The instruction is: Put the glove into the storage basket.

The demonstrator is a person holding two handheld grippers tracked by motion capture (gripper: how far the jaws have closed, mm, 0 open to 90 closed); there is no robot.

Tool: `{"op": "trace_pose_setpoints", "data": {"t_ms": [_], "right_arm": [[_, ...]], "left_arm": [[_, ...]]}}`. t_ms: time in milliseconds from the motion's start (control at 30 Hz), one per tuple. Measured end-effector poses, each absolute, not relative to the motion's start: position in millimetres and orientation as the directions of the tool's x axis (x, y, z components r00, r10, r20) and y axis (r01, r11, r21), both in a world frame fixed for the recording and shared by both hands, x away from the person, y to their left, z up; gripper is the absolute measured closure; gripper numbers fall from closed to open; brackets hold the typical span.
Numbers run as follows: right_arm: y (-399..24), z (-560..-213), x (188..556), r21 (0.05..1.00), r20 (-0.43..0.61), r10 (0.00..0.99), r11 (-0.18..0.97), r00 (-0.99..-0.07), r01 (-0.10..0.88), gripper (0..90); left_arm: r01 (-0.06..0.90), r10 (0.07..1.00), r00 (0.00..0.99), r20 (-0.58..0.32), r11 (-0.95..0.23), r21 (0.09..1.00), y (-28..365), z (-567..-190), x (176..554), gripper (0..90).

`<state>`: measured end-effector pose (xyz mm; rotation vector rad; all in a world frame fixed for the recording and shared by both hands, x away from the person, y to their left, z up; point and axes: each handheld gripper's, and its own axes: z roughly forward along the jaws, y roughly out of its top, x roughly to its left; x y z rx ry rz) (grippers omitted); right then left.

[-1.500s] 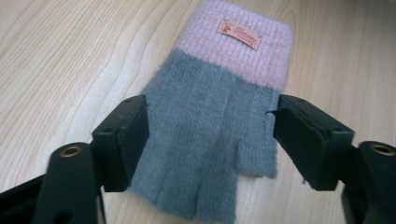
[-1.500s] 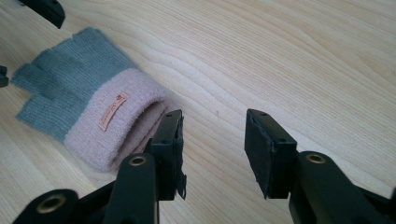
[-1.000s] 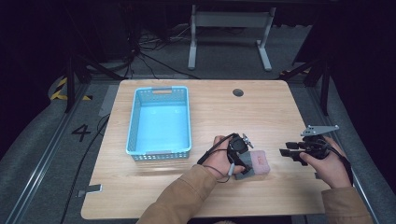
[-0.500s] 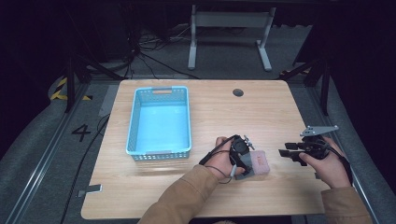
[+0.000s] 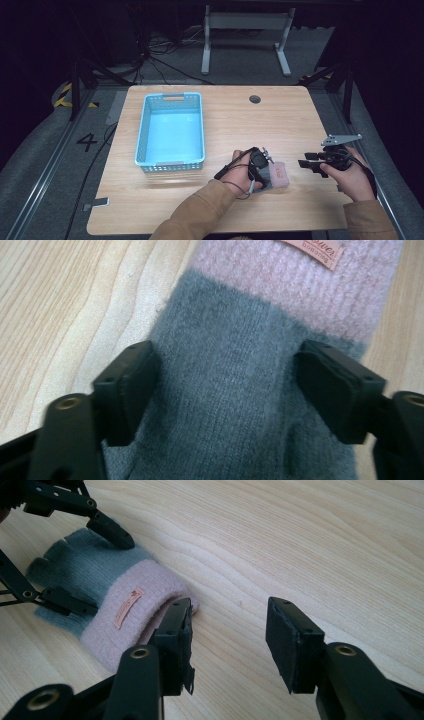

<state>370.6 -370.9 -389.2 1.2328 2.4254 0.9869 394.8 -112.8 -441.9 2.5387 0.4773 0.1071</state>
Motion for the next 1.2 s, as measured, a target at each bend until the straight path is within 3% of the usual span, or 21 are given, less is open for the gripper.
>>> {"op": "trace_pose_setpoints", "data": {"t_ms": [233,433,733,1200], "right_arm": [[-368,-390,372,0.663,0.077,0.781,0.424,-0.62,0.617,53.8],[-369,-389,375,0.666,0.075,0.779,0.426,-0.623,0.613,53.9],[-363,-391,383,0.665,0.073,0.769,0.437,-0.635,0.606,54.0],[-343,-390,414,0.669,0.089,0.733,0.458,-0.674,0.585,54.3]], "left_arm": [[0.322,0.361,0.932,-0.034,-0.78,0.536,-114,-439,387,56.4],[0.326,0.358,0.932,-0.052,-0.772,0.546,-111,-438,386,65.5],[0.331,0.367,0.929,-0.05,-0.761,0.558,-102,-423,383,67.8],[0.357,0.417,0.908,-0.04,-0.721,0.594,-49,-382,384,67.6]]}}
